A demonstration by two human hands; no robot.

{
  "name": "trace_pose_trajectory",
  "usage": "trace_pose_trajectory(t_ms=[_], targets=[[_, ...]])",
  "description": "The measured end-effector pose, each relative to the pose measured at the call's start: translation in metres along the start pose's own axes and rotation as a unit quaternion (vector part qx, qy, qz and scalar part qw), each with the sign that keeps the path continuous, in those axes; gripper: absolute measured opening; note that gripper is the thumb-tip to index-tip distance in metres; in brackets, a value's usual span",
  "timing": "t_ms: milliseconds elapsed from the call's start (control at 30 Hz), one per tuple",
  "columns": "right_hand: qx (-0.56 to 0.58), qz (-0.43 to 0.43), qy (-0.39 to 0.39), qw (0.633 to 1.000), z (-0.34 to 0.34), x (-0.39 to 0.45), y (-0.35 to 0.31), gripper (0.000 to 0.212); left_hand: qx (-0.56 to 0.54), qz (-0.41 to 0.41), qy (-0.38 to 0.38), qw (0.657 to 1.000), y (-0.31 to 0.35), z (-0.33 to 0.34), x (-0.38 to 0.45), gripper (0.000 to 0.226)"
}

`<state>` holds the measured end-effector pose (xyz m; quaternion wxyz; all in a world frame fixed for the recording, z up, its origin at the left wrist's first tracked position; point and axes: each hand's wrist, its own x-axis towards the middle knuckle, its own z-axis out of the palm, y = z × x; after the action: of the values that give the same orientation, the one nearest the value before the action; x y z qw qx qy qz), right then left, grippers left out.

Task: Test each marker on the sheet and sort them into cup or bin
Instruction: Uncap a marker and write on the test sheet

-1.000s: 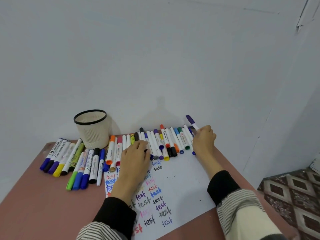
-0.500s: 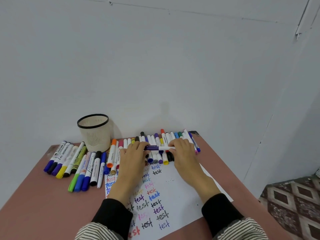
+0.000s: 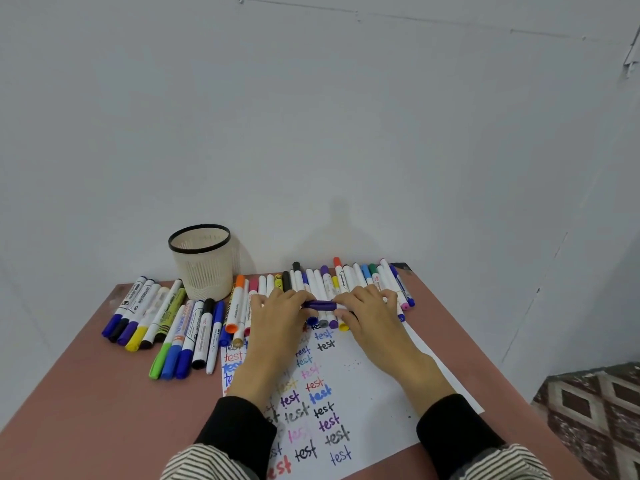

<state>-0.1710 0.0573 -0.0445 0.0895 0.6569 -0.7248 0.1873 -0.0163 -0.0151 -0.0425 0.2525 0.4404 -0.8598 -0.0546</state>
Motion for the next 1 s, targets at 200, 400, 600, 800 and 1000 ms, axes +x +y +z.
trace_pose_trajectory(t_ms=[200, 400, 600, 800, 1000], targets=[[0.01, 0.0, -0.004, 1.0, -0.001, 0.0, -0.001, 0.033, -0.007, -0.006, 0.013, 1.0, -0.001, 0.0, 0.0, 0.025], [0.032, -0.008, -0.008, 0.999, -0.001, -0.001, -0.001, 0.03, 0.008, -0.006, 0.008, 1.0, 0.0, 0.0, 0.001, 0.026], [0.059, -0.026, -0.03, 0.997, -0.004, -0.003, -0.005, 0.033, 0.006, -0.002, 0.026, 1.0, -0.001, -0.003, 0.0, 0.027], [0.01, -0.038, -0.006, 0.999, -0.008, -0.006, -0.005, 0.034, 0.009, 0.036, 0.054, 0.998, 0.0, -0.008, -0.003, 0.026], [-0.001, -0.033, 0.008, 0.999, -0.014, -0.008, -0.005, 0.035, -0.008, 0.057, 0.103, 0.993, -0.005, -0.002, -0.001, 0.015]])
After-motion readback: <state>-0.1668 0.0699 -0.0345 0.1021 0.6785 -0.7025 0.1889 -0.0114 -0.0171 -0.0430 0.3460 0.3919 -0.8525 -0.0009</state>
